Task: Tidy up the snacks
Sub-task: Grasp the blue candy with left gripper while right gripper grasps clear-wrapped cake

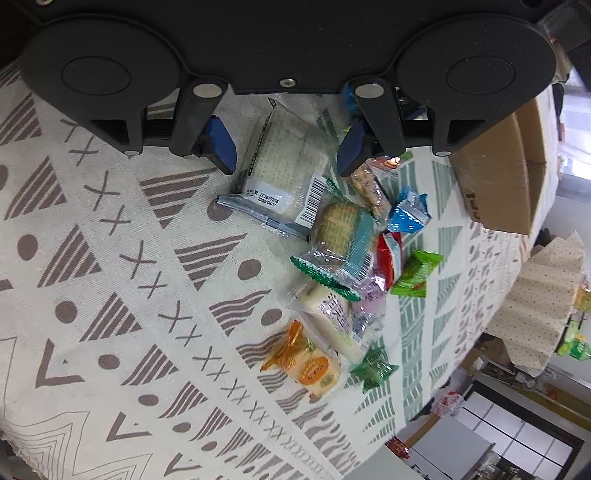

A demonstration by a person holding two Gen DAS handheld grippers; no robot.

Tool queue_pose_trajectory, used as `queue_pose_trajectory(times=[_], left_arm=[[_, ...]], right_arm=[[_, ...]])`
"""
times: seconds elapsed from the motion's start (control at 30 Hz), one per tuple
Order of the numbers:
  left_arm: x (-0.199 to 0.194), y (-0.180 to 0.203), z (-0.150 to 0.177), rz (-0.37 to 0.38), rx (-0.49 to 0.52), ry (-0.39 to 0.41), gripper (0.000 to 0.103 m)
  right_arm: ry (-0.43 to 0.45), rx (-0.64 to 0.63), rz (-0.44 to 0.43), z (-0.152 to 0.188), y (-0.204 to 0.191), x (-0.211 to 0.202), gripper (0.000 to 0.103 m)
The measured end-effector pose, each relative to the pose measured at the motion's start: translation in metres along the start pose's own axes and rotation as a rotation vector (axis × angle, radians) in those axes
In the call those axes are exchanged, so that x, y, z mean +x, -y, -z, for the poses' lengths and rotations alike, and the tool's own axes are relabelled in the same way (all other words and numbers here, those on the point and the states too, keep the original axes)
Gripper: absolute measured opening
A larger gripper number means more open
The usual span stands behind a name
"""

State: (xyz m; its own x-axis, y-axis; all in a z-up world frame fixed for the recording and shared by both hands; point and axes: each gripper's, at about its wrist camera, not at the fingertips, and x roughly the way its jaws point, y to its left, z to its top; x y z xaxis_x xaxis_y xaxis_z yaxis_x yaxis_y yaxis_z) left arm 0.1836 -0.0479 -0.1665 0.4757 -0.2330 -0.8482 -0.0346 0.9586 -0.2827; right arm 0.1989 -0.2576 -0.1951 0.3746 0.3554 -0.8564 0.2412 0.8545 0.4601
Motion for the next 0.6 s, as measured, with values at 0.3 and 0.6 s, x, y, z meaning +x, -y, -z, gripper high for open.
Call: queue_pose_trajectory(times=[0.3, 0.6], left_arm=[[-0.015, -0.014, -0.001, -0.042, -0.03, 0.031, 0.028], [-0.043, -0.011, 0.001, -0.049, -0.029, 0.088, 0.028]], right_arm=[[0.054, -0.124, 0.108, 0.007, -0.023, 0.015, 0.063], [0.141, -0.129, 0.1, 0.009, -0.023, -0.006, 0.043]])
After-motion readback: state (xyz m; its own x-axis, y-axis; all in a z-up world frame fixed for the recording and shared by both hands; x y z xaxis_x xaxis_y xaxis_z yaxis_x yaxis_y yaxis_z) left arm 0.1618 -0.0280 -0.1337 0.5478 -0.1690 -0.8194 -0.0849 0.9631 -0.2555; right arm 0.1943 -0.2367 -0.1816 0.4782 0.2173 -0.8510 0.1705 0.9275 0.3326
